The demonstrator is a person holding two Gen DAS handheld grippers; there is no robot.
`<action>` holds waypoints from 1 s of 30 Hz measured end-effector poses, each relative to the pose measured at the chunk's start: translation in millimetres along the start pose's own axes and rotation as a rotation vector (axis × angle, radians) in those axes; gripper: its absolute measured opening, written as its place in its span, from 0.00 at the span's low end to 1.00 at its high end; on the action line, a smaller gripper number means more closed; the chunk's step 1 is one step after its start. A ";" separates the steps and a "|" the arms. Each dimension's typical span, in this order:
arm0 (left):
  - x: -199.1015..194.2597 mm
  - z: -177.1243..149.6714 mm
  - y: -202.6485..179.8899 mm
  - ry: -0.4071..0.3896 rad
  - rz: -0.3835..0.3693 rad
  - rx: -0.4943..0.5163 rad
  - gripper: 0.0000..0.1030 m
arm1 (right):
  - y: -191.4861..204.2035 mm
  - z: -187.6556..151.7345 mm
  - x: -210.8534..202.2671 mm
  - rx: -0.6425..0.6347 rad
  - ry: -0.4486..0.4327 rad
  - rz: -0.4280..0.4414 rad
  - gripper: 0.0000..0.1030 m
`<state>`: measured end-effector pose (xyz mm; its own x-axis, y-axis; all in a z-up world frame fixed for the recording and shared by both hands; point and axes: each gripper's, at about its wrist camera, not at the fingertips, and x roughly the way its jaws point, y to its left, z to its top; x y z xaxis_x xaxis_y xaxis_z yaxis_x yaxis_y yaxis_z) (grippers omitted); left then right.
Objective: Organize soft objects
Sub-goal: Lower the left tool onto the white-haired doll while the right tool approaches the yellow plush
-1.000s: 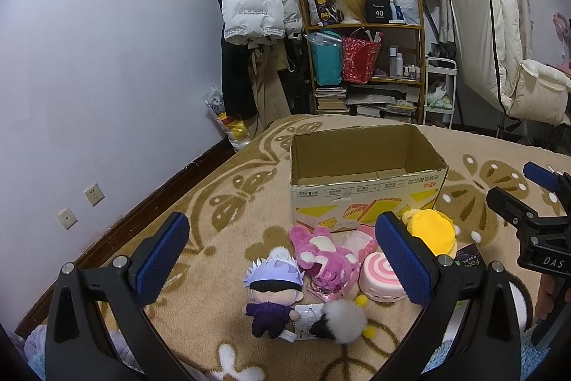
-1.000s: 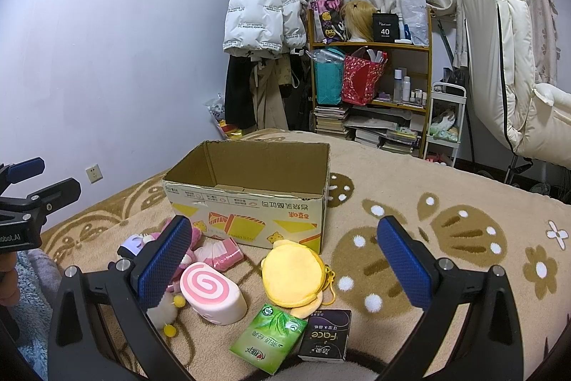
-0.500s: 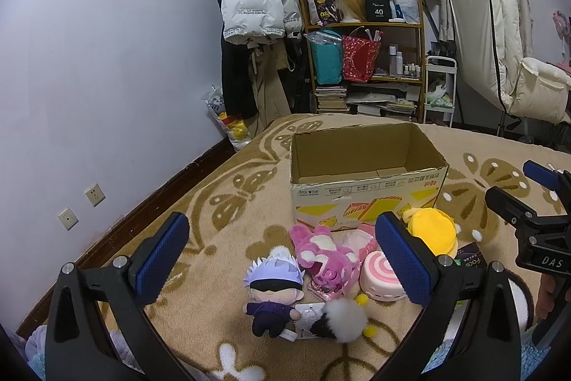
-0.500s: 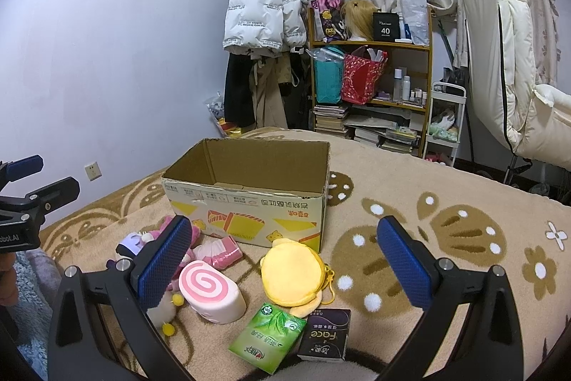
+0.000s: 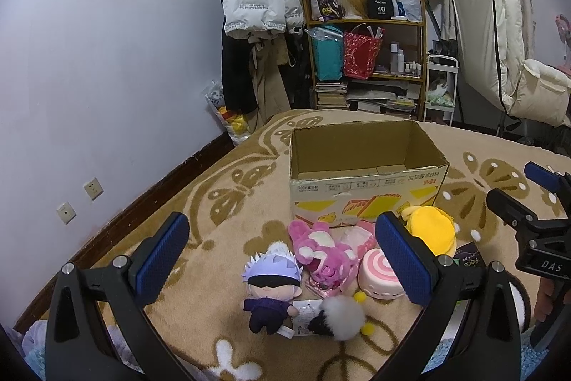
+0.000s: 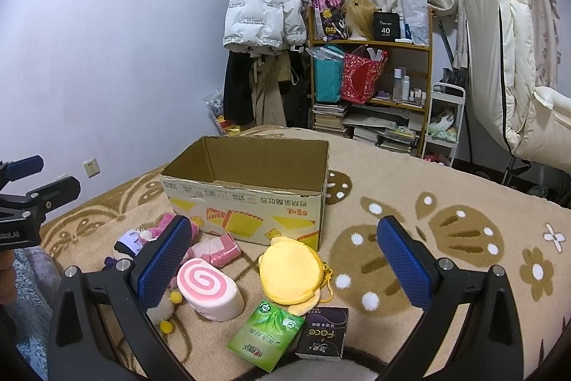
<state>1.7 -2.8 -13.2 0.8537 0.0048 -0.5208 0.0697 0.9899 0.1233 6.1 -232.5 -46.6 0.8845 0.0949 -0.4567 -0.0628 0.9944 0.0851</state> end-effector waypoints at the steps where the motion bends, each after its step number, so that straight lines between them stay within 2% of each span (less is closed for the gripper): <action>1: 1.6 0.8 0.7 0.010 -0.004 -0.005 1.00 | 0.8 -0.9 -1.6 0.002 0.002 0.001 1.00; 8: 23.4 4.4 9.2 0.112 -0.003 -0.042 1.00 | -9.5 4.6 -1.0 -0.006 0.033 -0.005 1.00; 14: 41.3 9.1 11.1 0.188 -0.011 -0.041 1.00 | -18.9 6.4 8.3 0.010 0.088 0.029 1.00; 18: 52.0 13.7 11.0 0.216 0.001 -0.021 1.00 | -19.0 7.1 21.0 0.027 0.126 0.048 1.00; 24: 78.5 13.1 20.7 0.341 -0.028 -0.052 1.00 | -27.9 7.0 43.6 0.101 0.193 0.076 1.00; 30: 98.8 8.3 30.6 0.420 -0.023 -0.082 1.00 | -34.0 3.9 65.3 0.119 0.244 0.063 1.00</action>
<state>92.5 26.8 -53.8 0.5668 0.0235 -0.8236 0.0303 0.9983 0.0494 67.8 -260.3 -75.8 0.7419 0.1793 -0.6460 -0.0468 0.9751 0.2169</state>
